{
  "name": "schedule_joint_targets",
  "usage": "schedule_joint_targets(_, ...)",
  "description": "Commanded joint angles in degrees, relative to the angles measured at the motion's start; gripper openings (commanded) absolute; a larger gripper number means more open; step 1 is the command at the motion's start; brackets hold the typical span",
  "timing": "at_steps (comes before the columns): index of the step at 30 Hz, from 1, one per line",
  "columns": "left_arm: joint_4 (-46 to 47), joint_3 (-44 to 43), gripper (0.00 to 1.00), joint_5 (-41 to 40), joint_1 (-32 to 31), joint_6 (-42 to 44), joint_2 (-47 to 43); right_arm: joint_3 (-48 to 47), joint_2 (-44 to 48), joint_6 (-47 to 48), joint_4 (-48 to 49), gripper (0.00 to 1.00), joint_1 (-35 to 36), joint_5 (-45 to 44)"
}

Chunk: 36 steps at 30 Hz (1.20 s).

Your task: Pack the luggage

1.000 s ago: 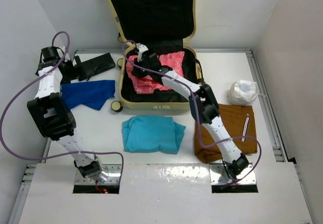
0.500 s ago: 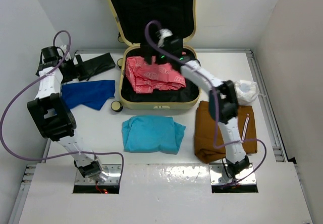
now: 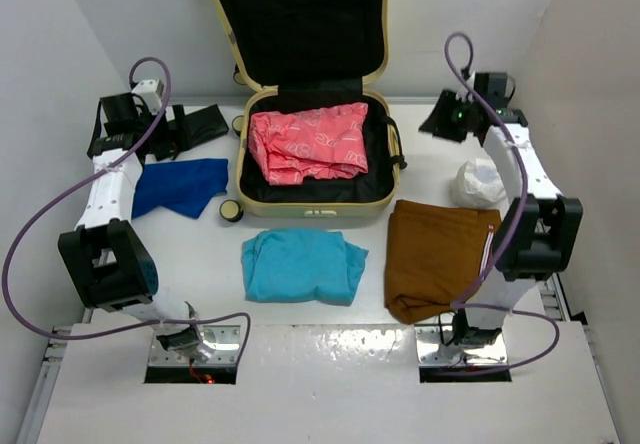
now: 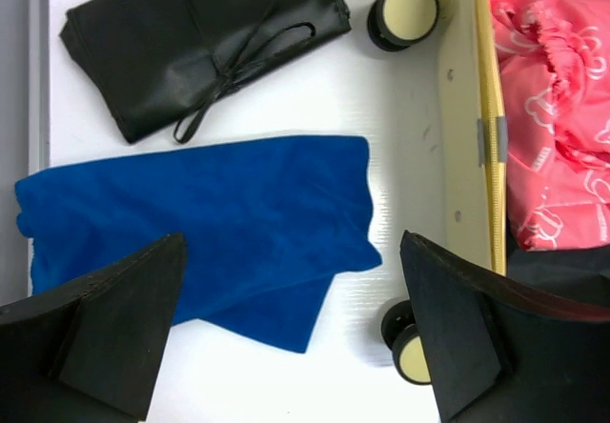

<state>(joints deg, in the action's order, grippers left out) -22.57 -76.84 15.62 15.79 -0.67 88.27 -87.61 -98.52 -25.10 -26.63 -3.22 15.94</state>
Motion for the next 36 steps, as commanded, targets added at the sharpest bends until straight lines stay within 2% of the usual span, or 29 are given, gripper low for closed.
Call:
schedule_joint_targets(1, 2.4, -0.2, 1.0, -0.9, -0.5, 0.4, -1.1, 6.9, -3.4, -3.5, -7.0, 0.42, -2.6, 8.1)
schedule_joint_targets(2, 2.4, -0.7, 0.98, -0.9, -0.5, 0.4, -1.1, 8.1, -3.3, -4.3, -5.9, 0.42, -2.6, 9.6)
schedule_joint_targets(4, 3.0, -0.7, 0.98, -0.9, -0.5, 0.4, -1.7, 10.2, -3.7, -5.2, -5.8, 0.5, -1.3, 8.8)
schedule_joint_targets(8, 3.0, -0.7, 0.98, -1.6, -0.5, -0.1, -2.3, 13.9, -4.0, -1.0, -1.8, 0.62, 0.6, 2.6)
schedule_joint_targets(14, 3.0, 0.5, 0.98, -2.6, -0.5, 0.5, -3.4, 11.9, -9.7, 2.0, 1.0, 0.63, 0.6, 2.2)
schedule_joint_targets(24, 3.0, -0.1, 0.98, -3.1, -1.0, 0.5, -2.2, 4.6, -19.5, 2.2, 4.3, 0.48, 2.3, -1.2)
schedule_joint_targets(32, 3.0, -0.1, 0.98, -4.2, -1.0, 1.5, -1.0, 0.4, -24.0, 2.5, 6.5, 0.45, 2.3, 0.5)
schedule_joint_targets(36, 3.0, -0.6, 0.98, -4.7, -1.0, 1.5, 0.1, -1.9, -26.1, 2.3, 7.2, 0.38, 2.4, 0.1)
